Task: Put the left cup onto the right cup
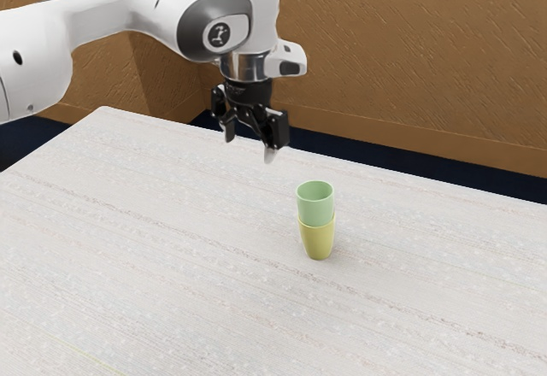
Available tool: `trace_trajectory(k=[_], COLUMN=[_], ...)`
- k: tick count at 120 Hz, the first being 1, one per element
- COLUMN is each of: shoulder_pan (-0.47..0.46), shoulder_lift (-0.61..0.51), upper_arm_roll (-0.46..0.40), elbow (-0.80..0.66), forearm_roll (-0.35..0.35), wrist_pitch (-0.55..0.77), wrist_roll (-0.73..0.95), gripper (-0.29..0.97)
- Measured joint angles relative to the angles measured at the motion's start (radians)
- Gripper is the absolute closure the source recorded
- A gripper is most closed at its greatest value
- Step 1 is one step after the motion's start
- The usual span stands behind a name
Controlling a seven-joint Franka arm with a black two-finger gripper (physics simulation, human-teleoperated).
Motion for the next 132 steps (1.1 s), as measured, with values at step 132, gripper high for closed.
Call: trace_trajectory(k=[132], shoulder_pan=[0.054], shoulder_lift=[-0.127], upper_arm_roll=[0.148], elbow=[-0.123], forearm_roll=[-0.114], wrist_pitch=[-0.045], wrist_roll=[0.128], gripper=[0.0])
